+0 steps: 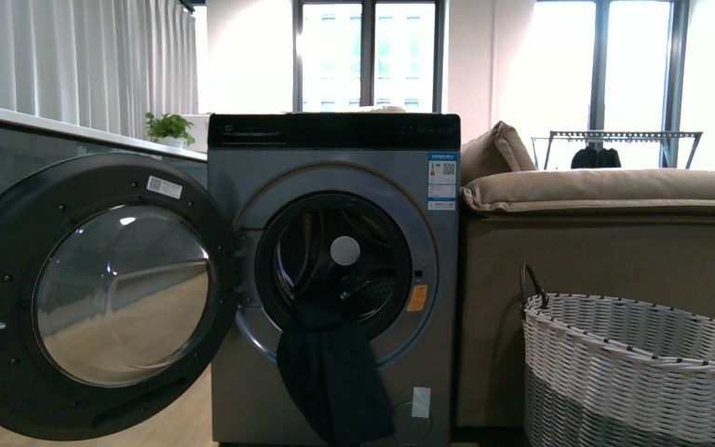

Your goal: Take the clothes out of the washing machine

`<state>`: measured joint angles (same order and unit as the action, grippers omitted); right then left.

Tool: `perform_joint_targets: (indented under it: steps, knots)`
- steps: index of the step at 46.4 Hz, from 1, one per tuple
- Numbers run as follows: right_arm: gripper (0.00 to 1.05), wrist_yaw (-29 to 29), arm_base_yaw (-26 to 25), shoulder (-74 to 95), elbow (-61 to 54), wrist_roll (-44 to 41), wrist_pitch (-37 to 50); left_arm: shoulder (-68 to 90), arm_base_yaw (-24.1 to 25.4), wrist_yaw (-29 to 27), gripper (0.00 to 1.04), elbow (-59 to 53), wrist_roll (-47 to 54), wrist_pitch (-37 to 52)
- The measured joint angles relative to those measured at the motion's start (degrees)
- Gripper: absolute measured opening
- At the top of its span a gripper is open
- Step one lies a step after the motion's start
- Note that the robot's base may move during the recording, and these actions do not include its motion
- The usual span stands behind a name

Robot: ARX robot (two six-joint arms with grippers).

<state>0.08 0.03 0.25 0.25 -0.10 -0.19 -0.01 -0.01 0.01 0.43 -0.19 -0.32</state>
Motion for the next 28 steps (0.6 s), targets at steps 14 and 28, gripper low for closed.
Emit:
perform_joint_targets:
  steps: [14, 28]
  knots:
    - [0.97, 0.00, 0.00, 0.00, 0.00, 0.02, 0.00, 0.00, 0.00, 0.00, 0.98, 0.00, 0.00, 0.00]
    - [0.97, 0.00, 0.00, 0.00, 0.00, 0.02, 0.00, 0.00, 0.00, 0.00, 0.98, 0.00, 0.00, 0.00]
